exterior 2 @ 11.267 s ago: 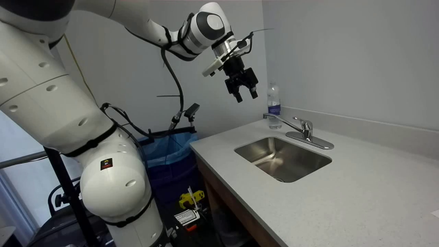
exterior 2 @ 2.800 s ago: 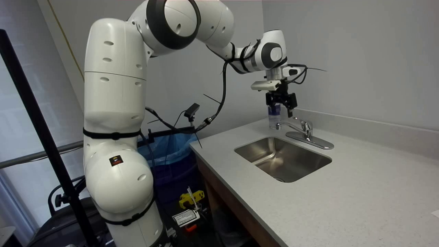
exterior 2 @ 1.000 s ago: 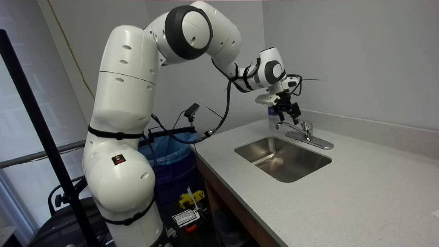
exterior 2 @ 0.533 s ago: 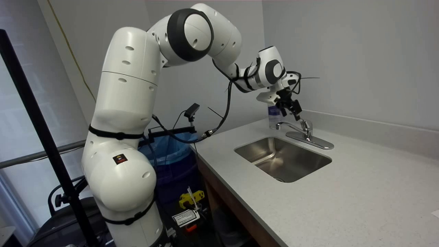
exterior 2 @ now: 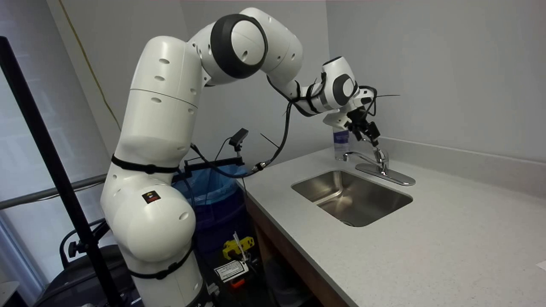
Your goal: Turn the tap nozzle from the left to the middle then lift up the tap handle
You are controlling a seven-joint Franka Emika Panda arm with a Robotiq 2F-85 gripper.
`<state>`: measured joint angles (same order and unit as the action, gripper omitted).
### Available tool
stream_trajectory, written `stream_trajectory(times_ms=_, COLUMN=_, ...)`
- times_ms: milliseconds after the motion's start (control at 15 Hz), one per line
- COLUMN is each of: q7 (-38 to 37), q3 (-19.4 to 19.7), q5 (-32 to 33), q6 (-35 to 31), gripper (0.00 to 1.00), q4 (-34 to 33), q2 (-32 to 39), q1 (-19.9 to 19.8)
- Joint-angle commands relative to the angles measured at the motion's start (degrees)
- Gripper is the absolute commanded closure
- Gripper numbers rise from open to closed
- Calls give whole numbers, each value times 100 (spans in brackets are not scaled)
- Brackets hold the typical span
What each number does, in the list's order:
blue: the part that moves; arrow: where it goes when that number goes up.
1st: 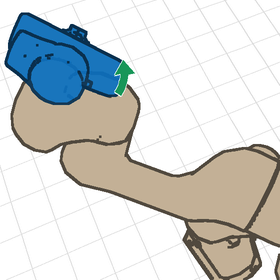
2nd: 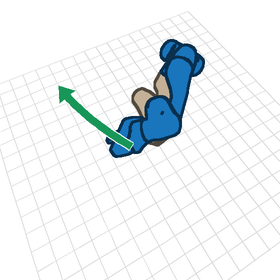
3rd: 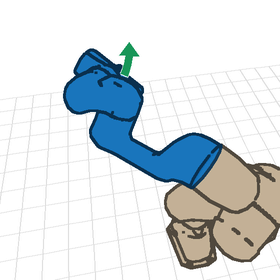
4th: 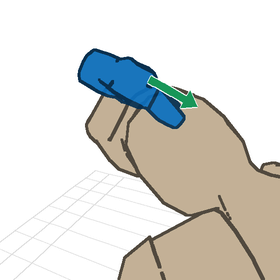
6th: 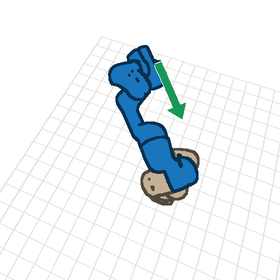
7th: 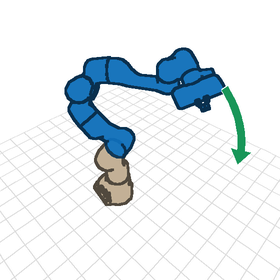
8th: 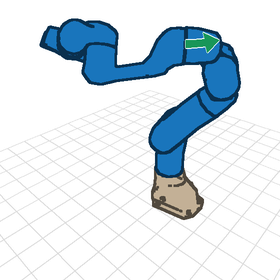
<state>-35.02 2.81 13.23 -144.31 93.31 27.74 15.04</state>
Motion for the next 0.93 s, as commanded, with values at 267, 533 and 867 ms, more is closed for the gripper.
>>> stream_trajectory(times_ms=267, q7=-362, q3=249, q5=112, q6=-136, gripper=0, q4=-290, q2=134, q1=187)
stream_trajectory(times_ms=533, q7=-128, q3=181, q5=61, q6=351, gripper=0, q4=-207, q2=-54, q1=148)
stream_trajectory(times_ms=867, q7=100, q3=86, q5=50, q6=946, gripper=0, q4=-133, q2=-262, q1=82)
